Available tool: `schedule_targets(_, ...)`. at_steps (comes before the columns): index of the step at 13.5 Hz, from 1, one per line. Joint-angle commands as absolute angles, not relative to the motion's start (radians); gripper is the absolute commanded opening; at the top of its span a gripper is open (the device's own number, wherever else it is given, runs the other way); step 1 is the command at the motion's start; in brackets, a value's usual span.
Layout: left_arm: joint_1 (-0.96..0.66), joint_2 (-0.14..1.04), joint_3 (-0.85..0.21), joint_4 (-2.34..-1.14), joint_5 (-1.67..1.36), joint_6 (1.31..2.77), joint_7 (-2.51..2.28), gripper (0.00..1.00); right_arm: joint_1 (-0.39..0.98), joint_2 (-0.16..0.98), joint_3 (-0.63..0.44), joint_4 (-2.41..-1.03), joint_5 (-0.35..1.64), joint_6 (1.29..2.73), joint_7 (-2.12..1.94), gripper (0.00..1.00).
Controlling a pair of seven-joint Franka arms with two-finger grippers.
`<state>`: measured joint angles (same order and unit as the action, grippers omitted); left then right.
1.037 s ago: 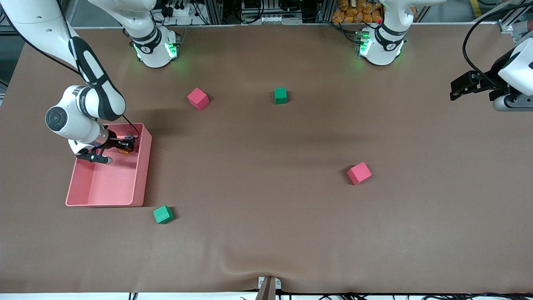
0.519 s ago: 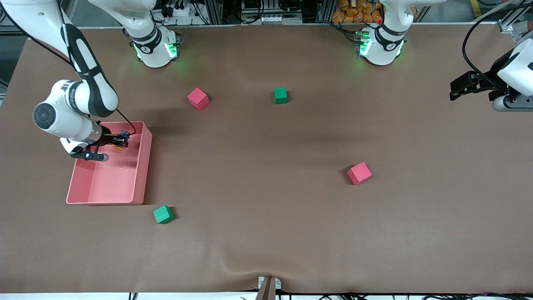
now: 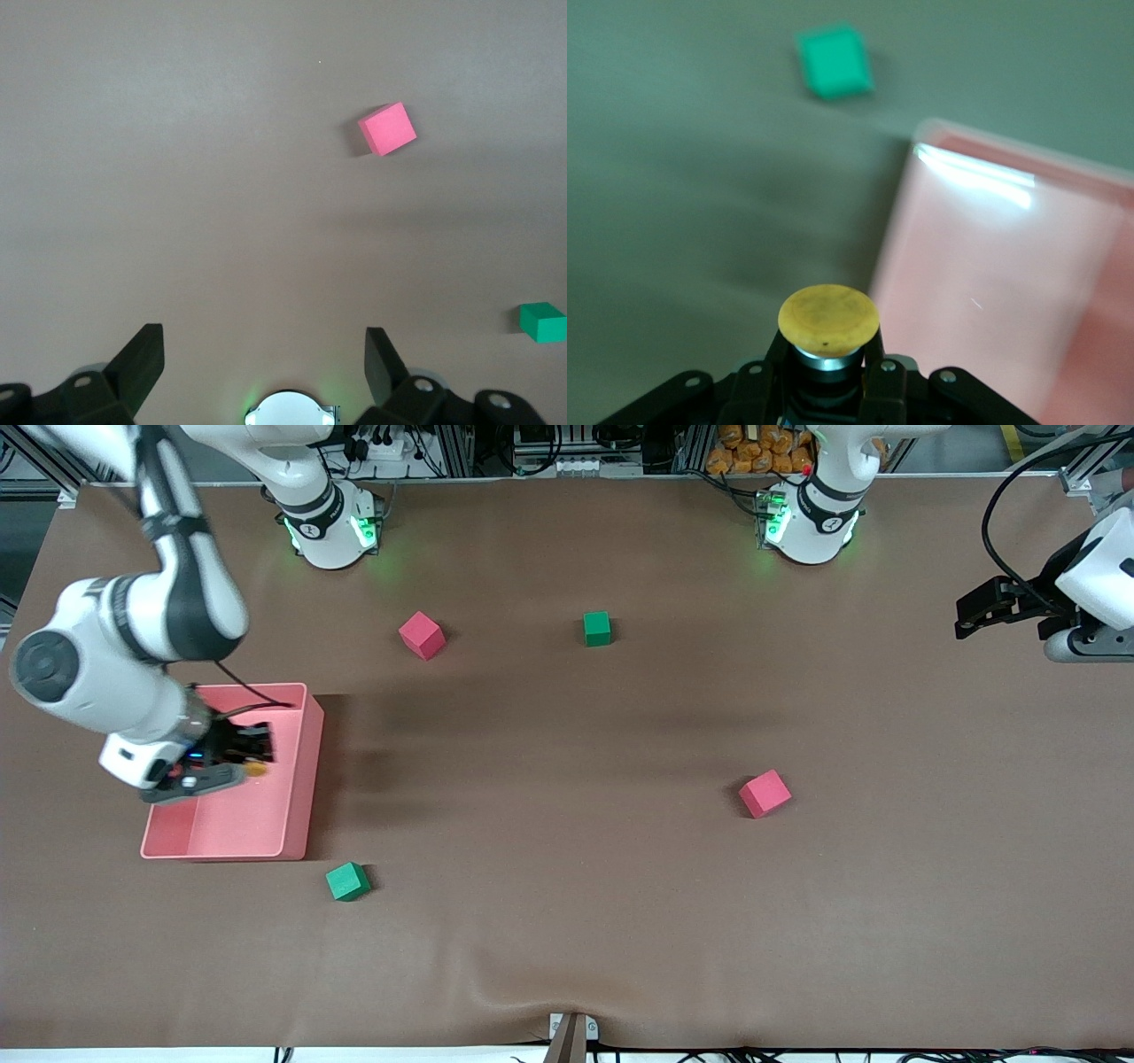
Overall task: Place and upright button with both arms
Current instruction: 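Carry the button out of the tray and set it upright on the table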
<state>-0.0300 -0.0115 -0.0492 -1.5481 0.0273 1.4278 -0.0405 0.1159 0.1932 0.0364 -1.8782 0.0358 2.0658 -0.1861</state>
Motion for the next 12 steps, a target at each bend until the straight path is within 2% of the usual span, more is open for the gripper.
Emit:
schedule_targets(1, -0.038, -0.014, -0.046, -1.558, 0.023, 1.419, -0.051, 1.00, 0.266, 0.319, 0.028, -1.705, 0.040, 2.048, -0.041, 0.00)
schedule_targets(4, -0.038, -0.014, -0.046, -1.560, 0.023, 1.419, -0.051, 1.00, 0.431, 0.470, 0.026, -1.535, 0.026, 2.048, 0.275, 0.00)
schedule_targets(7, -0.038, -0.014, -0.046, -1.565, 0.023, 1.419, -0.051, 1.00, 0.530, 0.612, 0.025, -1.425, 0.021, 2.083, 0.463, 0.00)
schedule_targets(12, -0.043, 0.000, -0.046, -1.565, 0.023, 1.419, -0.051, 1.00, 0.638, 0.759, 0.020, -1.397, 0.011, 2.295, 0.592, 0.00)
